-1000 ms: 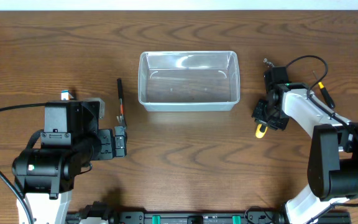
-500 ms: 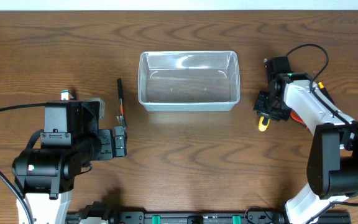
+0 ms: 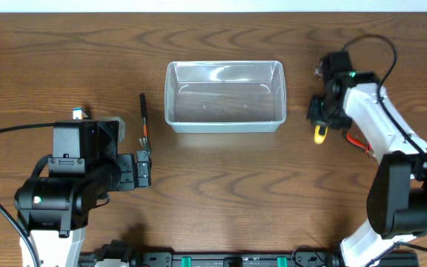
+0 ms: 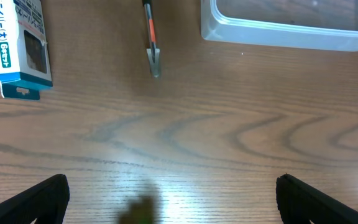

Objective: Pack container
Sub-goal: 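Lift the screwdriver and carry it over the clear container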

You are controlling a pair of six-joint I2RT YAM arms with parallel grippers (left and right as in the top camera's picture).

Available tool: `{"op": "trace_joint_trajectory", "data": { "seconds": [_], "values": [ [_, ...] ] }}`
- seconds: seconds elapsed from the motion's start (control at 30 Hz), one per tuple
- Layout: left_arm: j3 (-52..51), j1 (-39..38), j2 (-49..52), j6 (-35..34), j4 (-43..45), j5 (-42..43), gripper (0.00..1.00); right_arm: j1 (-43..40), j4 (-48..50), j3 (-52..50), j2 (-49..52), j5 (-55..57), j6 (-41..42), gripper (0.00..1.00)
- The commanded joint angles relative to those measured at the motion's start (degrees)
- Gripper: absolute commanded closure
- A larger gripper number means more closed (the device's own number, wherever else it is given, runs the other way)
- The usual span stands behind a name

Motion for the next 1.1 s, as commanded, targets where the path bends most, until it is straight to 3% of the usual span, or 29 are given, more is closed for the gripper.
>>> {"op": "trace_joint_trajectory", "data": {
  "seconds": [0.0, 0.23, 0.43, 0.67, 1.07],
  "values": [
    [0.9, 0.0, 0.0, 1.0, -0.2, 0.1, 0.02, 1.7, -2.3, 8.7, -4.5, 1.2, -8.8, 0.99],
    [0.9, 0.0, 0.0, 1.0, -0.2, 0.1, 0.02, 8.3, -9.4, 23.4, -4.7, -6.8, -34.2, 0.99],
    [0.9, 0.0, 0.0, 0.9, -0.2, -2.6, 0.02, 15.2, -8.1, 26.2, -4.7, -9.6, -51.1, 0.99],
    [0.9, 0.0, 0.0, -5.6, 1.7, -8.1, 0.02, 17.8, -3.1, 26.1, -1.9, -14.5, -60.3, 0.99],
    [0.9, 0.0, 0.0, -6.0, 4.1, -8.1, 0.02, 18.0, -2.8, 26.1, 11.3, -20.2, -65.5, 0.99]
  ]
}}
